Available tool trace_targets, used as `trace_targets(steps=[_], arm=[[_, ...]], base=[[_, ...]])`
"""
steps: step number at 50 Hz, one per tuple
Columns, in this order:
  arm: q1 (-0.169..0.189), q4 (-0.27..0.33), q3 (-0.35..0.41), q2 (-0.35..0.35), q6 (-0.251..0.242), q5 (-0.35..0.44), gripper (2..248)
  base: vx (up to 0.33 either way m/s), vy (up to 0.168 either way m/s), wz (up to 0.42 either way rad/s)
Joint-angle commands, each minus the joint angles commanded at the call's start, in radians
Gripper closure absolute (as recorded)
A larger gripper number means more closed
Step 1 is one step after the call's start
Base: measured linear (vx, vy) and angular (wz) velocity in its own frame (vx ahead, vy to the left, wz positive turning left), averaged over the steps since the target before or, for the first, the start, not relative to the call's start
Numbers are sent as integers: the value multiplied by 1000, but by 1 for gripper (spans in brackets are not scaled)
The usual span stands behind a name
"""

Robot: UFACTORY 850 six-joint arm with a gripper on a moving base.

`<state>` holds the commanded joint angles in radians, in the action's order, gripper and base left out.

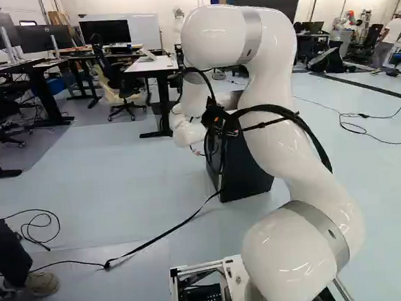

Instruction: Open the fridge door

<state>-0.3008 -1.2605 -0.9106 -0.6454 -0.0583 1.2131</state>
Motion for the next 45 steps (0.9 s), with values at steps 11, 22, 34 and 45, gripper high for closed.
trace_targets(steps=[11, 22, 34, 45], arm=[[0, 0, 0, 0, -110, 0, 3], [0, 0, 0, 0, -193, 0, 3], [0, 0, 0, 0, -204, 0, 3], [1, 0, 0, 0, -204, 0, 3]], base=[[0, 0, 0], [0, 0, 0], [0, 0, 0], [0, 0, 0]])
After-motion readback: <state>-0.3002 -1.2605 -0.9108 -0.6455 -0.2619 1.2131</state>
